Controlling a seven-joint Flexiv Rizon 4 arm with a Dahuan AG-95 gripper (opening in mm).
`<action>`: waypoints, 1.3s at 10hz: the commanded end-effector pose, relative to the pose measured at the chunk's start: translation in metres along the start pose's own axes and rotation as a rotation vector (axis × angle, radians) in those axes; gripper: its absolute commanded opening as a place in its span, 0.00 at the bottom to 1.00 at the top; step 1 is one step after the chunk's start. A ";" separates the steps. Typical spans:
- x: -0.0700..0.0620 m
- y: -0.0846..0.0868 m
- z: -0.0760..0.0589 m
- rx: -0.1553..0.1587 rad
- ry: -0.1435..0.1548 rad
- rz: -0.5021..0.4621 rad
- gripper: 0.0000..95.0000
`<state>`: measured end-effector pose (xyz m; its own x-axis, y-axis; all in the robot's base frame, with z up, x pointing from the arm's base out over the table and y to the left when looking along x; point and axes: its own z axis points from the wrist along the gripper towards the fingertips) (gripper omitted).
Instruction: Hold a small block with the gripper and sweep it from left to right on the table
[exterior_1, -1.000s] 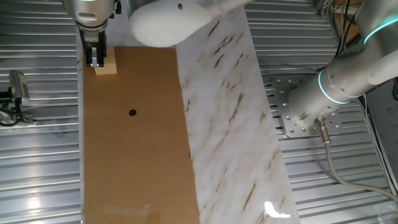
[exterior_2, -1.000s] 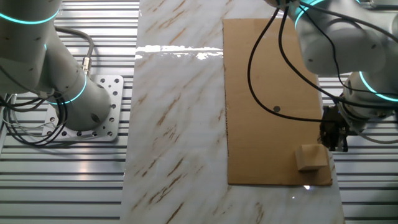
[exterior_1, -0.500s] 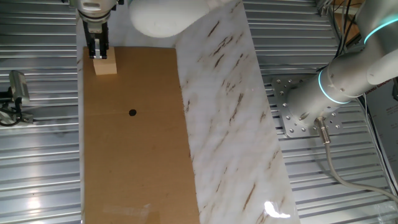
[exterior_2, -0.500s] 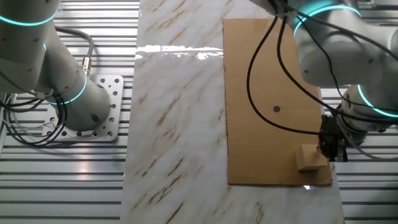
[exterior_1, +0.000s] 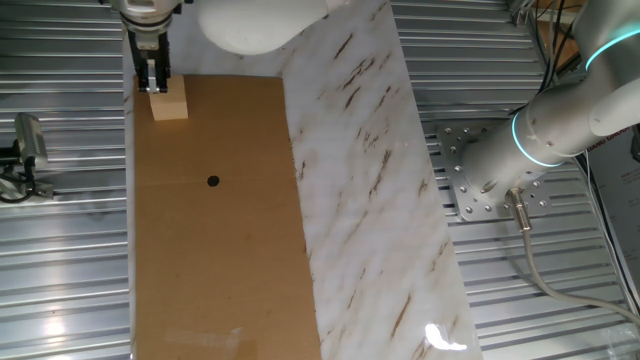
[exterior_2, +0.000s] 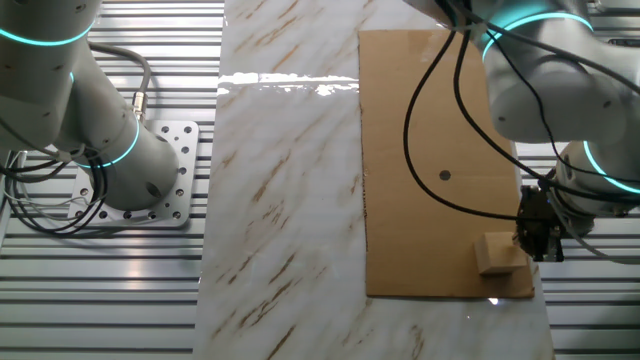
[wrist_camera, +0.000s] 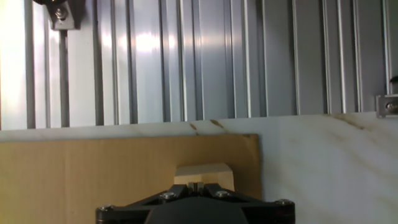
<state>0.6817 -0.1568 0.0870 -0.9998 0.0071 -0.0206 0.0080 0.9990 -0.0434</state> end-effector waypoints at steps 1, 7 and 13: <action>0.000 -0.002 0.000 -0.004 -0.002 -0.010 0.40; 0.000 -0.005 0.001 -0.008 -0.007 -0.015 0.80; -0.002 -0.006 0.008 -0.006 -0.011 -0.026 0.80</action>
<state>0.6825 -0.1640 0.0776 -0.9994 -0.0196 -0.0301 -0.0184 0.9991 -0.0391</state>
